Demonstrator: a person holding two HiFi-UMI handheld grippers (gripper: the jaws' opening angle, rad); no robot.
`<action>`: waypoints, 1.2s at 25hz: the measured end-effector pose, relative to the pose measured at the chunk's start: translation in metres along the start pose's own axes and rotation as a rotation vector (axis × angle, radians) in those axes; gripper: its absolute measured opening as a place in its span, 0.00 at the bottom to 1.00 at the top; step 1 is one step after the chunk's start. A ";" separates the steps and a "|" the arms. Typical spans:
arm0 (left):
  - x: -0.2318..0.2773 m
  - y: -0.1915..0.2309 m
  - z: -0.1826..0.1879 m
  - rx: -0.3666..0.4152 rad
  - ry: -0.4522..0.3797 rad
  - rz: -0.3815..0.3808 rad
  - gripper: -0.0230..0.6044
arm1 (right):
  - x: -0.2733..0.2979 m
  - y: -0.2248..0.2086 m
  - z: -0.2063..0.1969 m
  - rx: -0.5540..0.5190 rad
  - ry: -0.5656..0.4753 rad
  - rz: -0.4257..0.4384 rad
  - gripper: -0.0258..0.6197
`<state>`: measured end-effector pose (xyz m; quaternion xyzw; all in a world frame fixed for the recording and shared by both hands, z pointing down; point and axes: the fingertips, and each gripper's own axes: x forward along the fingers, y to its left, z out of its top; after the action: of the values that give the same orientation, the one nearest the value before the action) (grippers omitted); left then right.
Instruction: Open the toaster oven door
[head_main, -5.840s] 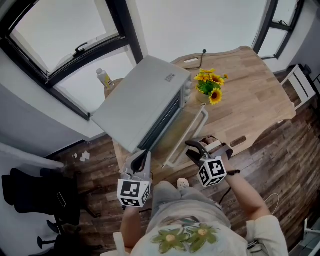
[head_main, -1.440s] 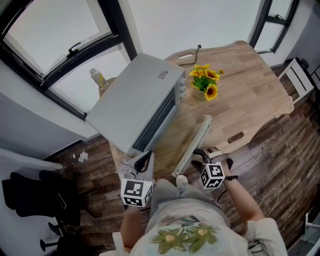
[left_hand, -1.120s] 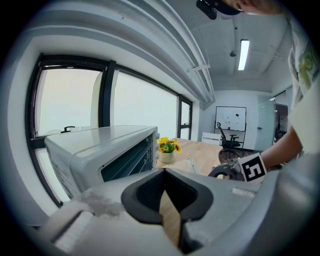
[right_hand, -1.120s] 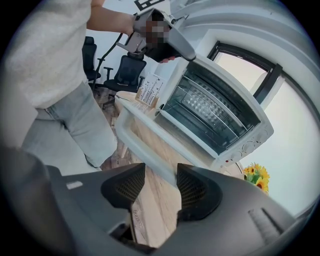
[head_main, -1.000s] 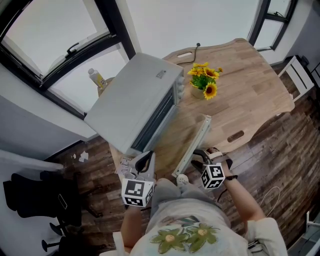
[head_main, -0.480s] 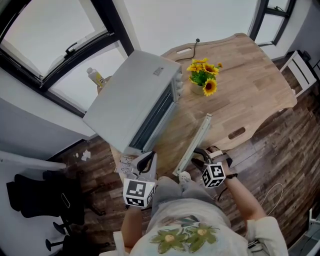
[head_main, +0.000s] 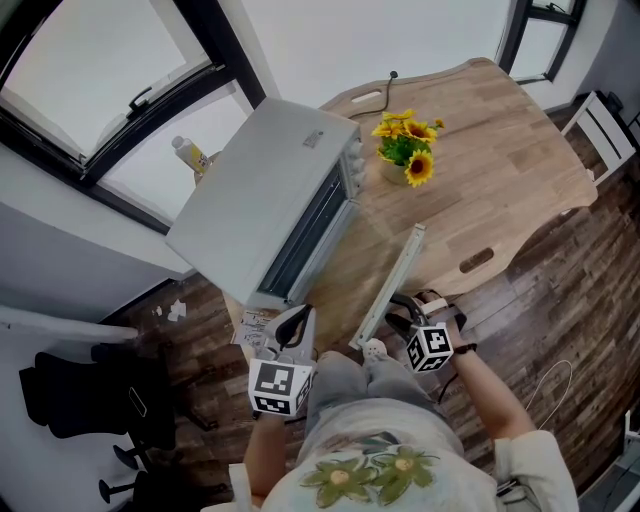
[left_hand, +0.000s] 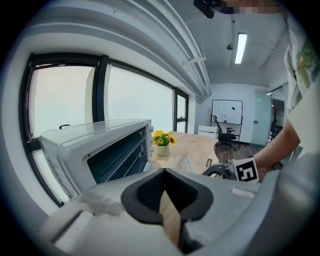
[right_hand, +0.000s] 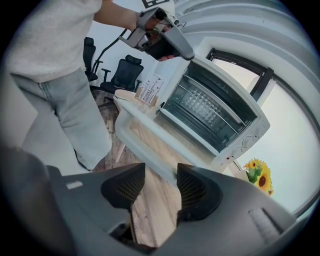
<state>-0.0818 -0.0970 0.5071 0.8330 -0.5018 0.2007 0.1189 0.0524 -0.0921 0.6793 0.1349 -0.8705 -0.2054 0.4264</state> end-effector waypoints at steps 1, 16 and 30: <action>0.000 0.000 -0.001 0.000 0.002 -0.001 0.04 | 0.001 0.000 0.000 0.002 -0.001 -0.001 0.35; 0.009 -0.007 -0.006 0.003 0.020 -0.022 0.04 | 0.015 0.017 -0.021 0.053 0.075 0.039 0.35; 0.021 -0.012 -0.004 0.000 0.021 -0.040 0.04 | 0.013 0.031 -0.048 0.187 0.143 0.072 0.35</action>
<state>-0.0633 -0.1061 0.5204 0.8407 -0.4836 0.2070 0.1284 0.0810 -0.0822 0.7295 0.1570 -0.8576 -0.0977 0.4799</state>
